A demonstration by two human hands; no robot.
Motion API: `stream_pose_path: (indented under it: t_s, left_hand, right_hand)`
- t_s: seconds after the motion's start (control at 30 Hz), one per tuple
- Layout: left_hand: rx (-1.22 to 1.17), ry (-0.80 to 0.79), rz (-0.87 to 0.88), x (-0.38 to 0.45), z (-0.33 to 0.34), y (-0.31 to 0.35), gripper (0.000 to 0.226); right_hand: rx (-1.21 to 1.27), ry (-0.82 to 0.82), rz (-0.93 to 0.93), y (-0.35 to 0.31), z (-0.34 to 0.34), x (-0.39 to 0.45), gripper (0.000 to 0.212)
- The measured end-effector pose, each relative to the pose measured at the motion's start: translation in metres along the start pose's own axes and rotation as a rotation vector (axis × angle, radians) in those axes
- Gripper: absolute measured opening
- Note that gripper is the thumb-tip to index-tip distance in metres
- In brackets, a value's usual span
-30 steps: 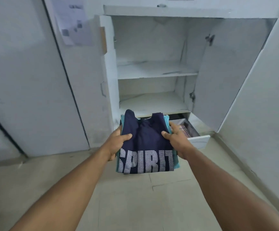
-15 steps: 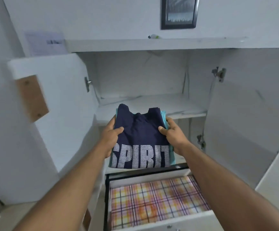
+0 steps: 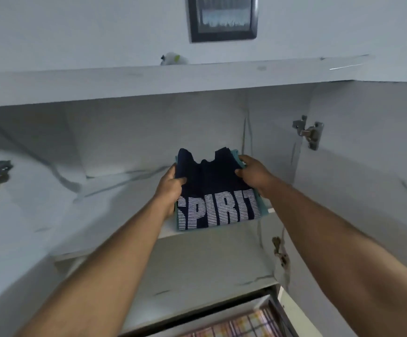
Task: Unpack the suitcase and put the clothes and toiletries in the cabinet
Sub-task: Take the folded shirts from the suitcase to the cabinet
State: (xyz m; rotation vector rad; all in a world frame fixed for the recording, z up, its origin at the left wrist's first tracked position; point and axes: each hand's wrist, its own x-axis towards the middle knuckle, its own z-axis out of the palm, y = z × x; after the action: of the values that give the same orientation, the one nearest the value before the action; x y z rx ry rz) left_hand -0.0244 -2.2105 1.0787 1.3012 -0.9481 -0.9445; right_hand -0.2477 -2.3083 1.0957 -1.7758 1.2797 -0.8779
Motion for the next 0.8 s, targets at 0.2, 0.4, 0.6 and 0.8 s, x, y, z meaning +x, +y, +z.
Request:
stream_pose_path:
  t_s: [0.2,0.4,0.6,0.8]
  left_hand:
    - [-0.056,-0.013,-0.005,0.087,0.036,-0.003,0.067]
    - [0.205,0.097,-0.113,0.127,0.052,-0.030,0.080]
    - [1.126,0.117,0.273,0.128,0.055,-0.026,0.072]
    - [1.214,-0.205,0.094,0.126,0.076,-0.058,0.065]
  right_hand:
    - [-0.186,0.042,0.010,0.017,-0.024,0.099,0.059]
    - [-0.493,0.099,-0.078,0.064,-0.013,0.144,0.046]
    - [-0.759,0.241,-0.228,0.041,0.005,0.106,0.047]
    - [-0.728,-0.164,0.027,0.040,0.026,0.078,0.071]
